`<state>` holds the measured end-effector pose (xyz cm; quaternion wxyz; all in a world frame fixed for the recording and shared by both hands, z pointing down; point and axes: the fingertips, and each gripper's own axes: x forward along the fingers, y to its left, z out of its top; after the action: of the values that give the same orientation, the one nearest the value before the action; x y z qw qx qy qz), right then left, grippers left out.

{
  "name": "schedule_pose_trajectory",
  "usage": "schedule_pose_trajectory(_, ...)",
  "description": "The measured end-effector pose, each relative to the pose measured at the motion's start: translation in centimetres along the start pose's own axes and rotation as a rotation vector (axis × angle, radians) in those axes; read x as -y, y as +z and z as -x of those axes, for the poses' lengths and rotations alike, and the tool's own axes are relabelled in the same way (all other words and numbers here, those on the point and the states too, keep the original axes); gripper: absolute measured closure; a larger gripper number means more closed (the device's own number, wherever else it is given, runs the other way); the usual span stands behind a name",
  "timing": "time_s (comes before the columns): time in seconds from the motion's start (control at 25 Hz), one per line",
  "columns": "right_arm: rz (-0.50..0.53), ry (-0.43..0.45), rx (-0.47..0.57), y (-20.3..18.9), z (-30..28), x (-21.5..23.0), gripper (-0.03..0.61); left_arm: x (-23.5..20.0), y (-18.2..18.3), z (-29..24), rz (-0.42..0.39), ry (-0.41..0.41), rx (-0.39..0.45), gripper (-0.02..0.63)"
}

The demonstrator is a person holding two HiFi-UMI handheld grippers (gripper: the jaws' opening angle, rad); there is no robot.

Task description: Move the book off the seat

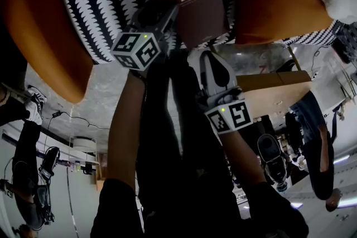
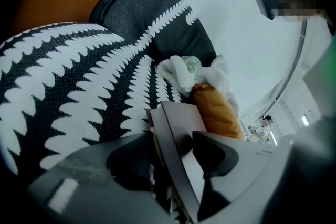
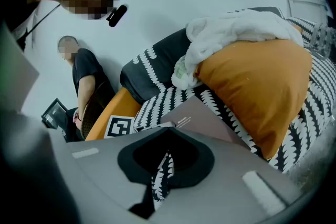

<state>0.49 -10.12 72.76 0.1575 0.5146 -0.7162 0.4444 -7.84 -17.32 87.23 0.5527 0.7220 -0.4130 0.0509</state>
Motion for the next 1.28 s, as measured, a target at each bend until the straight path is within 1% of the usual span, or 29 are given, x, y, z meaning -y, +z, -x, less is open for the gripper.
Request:
schedule_pose_trajectory(0.16, 0.004, -0.014, 0.000, 0.1, 0.4, -0.1, 0.571, 0.7, -0.4, 0.1, 0.023, -0.025, -0.003, 0.381)
schedule_pose_trajectory(0.4, 0.011, -0.016, 0.009, 0.3, 0.6, -1.3, 0.571, 1.1, -0.3, 1.6, 0.035, -0.030, 0.019, 0.403)
schedule_pose_trajectory(0.6, 0.008, -0.012, 0.024, -0.2, 1.0, -0.2, 0.571, 2.0, -0.7, 1.3, 0.010, -0.045, 0.031, 0.417)
schedule_pose_trajectory(0.72, 0.009, -0.013, 0.021, -0.7, 1.2, 0.0, 0.570, 2.3, -1.3, 1.3, 0.016, -0.051, 0.032, 0.425)
schedule_pose_trajectory(0.88, 0.015, -0.008, 0.028, 0.2, 1.7, -0.6, 0.571, 3.2, -0.5, 2.0, 0.016, -0.051, 0.041, 0.431)
schedule_pose_trajectory(1.04, 0.021, -0.005, 0.036, 0.5, 2.5, -0.6, 0.571, 4.1, -0.3, 2.7, -0.015, -0.047, 0.048, 0.436)
schedule_pose_trajectory(1.28, 0.029, -0.010, 0.053, 1.6, 3.4, -0.9, 0.571, 5.5, 0.5, 3.8, -0.039, -0.032, 0.071, 0.442)
